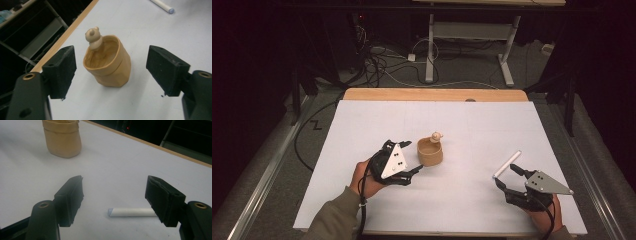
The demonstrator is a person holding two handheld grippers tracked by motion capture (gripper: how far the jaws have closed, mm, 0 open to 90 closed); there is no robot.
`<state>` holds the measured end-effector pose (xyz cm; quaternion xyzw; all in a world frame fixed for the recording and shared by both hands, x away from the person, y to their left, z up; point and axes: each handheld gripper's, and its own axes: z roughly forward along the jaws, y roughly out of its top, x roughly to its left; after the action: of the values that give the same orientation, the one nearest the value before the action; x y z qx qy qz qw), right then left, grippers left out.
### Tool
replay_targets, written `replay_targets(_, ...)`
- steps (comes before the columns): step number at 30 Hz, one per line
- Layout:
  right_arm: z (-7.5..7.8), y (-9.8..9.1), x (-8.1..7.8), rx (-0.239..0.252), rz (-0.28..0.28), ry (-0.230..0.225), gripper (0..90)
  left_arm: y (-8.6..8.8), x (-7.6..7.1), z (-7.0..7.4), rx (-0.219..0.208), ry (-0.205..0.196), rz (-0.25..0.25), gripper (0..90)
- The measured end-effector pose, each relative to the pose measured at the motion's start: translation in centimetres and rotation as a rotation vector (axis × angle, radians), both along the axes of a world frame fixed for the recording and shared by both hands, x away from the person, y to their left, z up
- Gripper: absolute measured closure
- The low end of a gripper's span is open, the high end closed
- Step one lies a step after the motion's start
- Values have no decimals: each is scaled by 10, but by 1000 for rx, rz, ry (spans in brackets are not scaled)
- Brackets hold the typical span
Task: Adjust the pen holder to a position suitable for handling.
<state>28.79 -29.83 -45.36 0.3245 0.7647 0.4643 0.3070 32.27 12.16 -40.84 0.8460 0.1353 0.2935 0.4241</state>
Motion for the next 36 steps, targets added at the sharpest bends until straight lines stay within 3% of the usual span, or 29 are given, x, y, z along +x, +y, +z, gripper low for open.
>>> replay_targets(8, 1, 0, -1, -5, 1, -4, 308, 25, -11, -16, -37, 27, 40, 226)
replay_targets(15, 2, -6, -2, 1, -2, -6, 320, 55, -14, -42, -70, 77, 147, 194)
replay_targets(16, 2, -7, -2, 2, -7, -7, 320, 60, -15, -46, -84, 101, 160, 194)
replay_targets(18, 2, -9, -2, 3, -12, -6, 321, 65, -19, -53, -76, 109, 185, 183)
replay_targets(20, 2, -10, -2, 0, -16, -6, 321, 69, -24, -57, -50, 103, 193, 177)
replay_targets(23, 2, -12, -1, 1, -27, -2, 321, 78, -29, -61, -75, 109, 206, 177)
replay_targets(28, 1, -16, -1, 7, -32, -2, 323, 87, -32, -66, -70, 119, 217, 177)
replay_targets(36, 0, -18, 0, -23, -5, 16, 321, 93, -26, -69, -81, 138, 208, 179)
